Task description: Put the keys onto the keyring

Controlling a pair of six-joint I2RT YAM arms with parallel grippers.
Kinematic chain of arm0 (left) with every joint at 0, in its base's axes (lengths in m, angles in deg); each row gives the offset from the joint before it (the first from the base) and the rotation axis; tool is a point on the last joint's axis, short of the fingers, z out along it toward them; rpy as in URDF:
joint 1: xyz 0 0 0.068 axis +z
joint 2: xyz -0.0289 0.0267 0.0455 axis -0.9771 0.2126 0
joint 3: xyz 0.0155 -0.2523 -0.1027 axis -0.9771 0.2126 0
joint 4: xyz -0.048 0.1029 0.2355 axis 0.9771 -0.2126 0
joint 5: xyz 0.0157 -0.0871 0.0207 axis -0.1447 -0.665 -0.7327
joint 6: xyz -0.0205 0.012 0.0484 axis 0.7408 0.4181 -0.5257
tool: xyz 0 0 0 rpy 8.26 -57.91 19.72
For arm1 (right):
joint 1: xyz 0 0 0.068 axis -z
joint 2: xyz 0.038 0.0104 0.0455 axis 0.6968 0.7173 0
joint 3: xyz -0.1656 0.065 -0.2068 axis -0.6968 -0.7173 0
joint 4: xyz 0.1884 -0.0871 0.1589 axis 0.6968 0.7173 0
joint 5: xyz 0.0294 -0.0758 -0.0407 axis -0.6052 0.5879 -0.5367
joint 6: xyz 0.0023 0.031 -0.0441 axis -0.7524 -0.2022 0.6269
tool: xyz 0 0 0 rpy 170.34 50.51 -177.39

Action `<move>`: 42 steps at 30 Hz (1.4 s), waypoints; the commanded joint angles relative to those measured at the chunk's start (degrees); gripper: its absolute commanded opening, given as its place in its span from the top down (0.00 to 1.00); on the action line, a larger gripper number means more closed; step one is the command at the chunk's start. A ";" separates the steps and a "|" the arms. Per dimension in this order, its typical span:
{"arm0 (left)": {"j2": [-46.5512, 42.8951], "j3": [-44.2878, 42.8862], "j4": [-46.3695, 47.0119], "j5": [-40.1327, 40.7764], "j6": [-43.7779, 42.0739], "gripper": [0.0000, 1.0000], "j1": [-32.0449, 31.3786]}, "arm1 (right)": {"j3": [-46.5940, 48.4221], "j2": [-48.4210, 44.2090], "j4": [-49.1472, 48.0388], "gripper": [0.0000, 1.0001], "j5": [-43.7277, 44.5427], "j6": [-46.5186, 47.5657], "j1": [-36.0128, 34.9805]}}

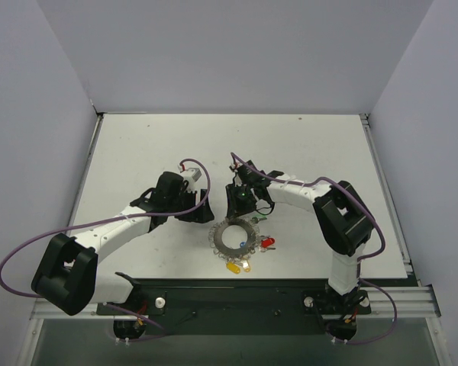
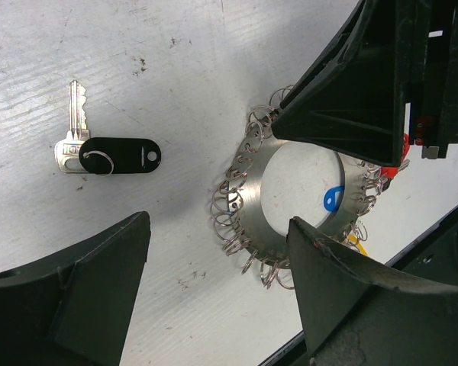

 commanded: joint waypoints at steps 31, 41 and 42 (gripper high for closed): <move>-6.45 -1.30 -1.30 0.94 -1.65 0.18 0.16 | 0.76 -5.30 1.49 1.00 -2.37 7.26 0.04; -16.48 -3.32 0.46 -3.45 -3.40 0.18 0.16 | 2.34 -16.20 5.71 1.00 -14.49 19.57 0.57; -17.36 -3.41 1.59 -5.19 -3.41 0.18 0.16 | 2.43 -18.12 6.06 1.00 -15.80 21.84 0.57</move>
